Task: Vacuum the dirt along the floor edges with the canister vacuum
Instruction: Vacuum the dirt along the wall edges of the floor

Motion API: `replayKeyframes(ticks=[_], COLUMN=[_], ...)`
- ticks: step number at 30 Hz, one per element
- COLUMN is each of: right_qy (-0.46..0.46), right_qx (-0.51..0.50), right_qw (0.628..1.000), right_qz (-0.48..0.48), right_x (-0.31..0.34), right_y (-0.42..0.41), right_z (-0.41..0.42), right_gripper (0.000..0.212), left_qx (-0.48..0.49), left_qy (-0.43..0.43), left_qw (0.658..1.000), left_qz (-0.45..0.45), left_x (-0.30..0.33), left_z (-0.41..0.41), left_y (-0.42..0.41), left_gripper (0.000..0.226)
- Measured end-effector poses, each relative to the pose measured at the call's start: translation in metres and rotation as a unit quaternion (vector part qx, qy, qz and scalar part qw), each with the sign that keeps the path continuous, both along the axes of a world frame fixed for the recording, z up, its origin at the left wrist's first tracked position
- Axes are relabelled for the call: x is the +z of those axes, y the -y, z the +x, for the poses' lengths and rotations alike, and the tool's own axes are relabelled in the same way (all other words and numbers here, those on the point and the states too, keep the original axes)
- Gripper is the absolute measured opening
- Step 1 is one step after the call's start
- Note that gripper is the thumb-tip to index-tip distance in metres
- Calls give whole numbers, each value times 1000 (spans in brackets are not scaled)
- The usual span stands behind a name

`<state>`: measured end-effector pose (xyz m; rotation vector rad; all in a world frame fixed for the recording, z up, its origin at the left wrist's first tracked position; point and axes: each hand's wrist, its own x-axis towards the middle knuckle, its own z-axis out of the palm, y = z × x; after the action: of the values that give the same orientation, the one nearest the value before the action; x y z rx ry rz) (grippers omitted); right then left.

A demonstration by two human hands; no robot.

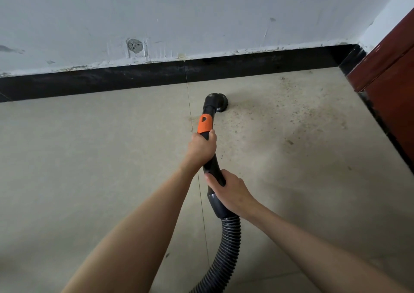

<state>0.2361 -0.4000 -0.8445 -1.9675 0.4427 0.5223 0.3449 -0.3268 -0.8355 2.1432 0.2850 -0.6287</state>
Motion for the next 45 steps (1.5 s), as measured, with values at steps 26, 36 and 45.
replayKeyframes(ticks=[26,36,45], right_qy=[14,30,-13], right_qx=[-121,-27,36], right_qw=[990,999,994], right_qz=[-75,31,98], right_x=[-16,9,15], right_y=[78,43,-9], right_z=[15,59,32], right_gripper=[39,40,37], left_qx=[-85,24,54], left_qy=[-30,-14,-21], left_qw=[995,995,993], left_qz=[-42,-94,-107], left_x=[-16,13,15], left_z=[25,56,26], left_y=[104,41,-23], left_gripper=[55,23,24])
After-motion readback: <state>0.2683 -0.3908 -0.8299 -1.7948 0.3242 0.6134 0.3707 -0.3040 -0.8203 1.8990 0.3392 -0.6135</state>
